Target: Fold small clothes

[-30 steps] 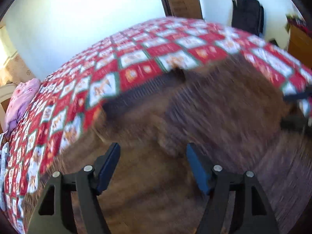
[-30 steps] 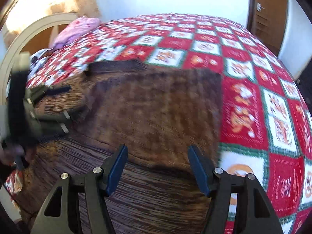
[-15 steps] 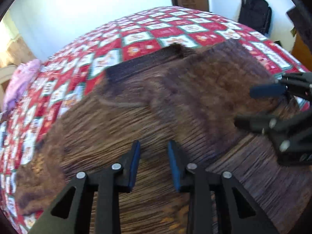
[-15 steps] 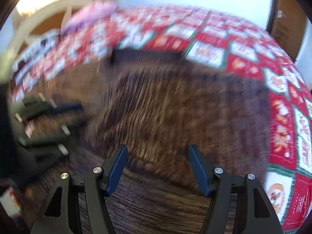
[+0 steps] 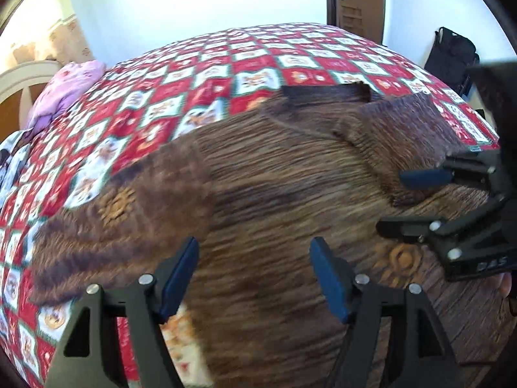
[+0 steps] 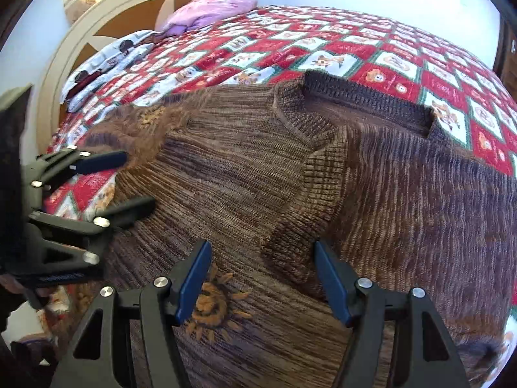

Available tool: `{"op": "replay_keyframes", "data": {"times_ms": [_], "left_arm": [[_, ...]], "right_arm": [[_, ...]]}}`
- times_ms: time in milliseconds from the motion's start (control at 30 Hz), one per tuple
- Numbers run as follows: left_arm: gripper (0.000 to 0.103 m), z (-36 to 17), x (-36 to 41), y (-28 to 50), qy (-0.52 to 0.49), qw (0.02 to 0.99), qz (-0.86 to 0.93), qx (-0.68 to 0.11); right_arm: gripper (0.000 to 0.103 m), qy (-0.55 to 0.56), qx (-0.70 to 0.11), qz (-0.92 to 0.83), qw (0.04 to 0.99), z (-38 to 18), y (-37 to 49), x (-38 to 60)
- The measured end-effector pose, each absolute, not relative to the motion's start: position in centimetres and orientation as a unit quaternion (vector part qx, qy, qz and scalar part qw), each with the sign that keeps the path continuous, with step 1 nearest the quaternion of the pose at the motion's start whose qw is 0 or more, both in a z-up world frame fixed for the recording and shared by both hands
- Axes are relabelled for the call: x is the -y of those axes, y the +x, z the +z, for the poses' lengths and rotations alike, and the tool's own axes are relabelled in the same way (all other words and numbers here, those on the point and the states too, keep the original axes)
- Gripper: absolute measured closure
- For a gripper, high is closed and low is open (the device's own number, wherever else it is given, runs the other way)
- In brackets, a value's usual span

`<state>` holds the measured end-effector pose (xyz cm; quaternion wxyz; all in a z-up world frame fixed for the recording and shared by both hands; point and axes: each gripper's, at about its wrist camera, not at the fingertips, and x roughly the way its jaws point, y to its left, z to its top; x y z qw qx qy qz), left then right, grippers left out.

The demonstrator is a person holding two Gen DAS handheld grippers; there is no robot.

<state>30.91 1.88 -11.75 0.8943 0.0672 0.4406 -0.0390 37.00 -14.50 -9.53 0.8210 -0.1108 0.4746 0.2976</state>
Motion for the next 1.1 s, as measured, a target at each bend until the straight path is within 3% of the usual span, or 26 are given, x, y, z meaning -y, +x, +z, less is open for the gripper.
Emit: {"op": "replay_keyframes", "data": {"times_ms": [267, 400, 733, 1100], "left_arm": [[0.027, -11.9, -5.4, 29.7, 0.081, 0.899, 0.003, -0.43], [0.027, -11.8, -6.2, 29.9, 0.066, 0.9, 0.006, -0.43], [0.027, -13.0, -8.1, 30.0, 0.053, 0.892, 0.022, -0.449], [0.025, -12.6, -12.3, 28.7, 0.058, 0.892, 0.068, -0.443]], "right_arm": [[0.036, -0.102, -0.442, 0.278, 0.846, -7.6, 37.3, 14.8], [0.035, -0.088, -0.48, 0.299, 0.82, -8.9, 37.8, 13.5], [0.032, -0.173, -0.452, 0.3, 0.822, -10.0, 35.1, 10.9], [0.028, -0.153, -0.434, 0.329, 0.825, -8.9, 33.5, 11.5]]}}
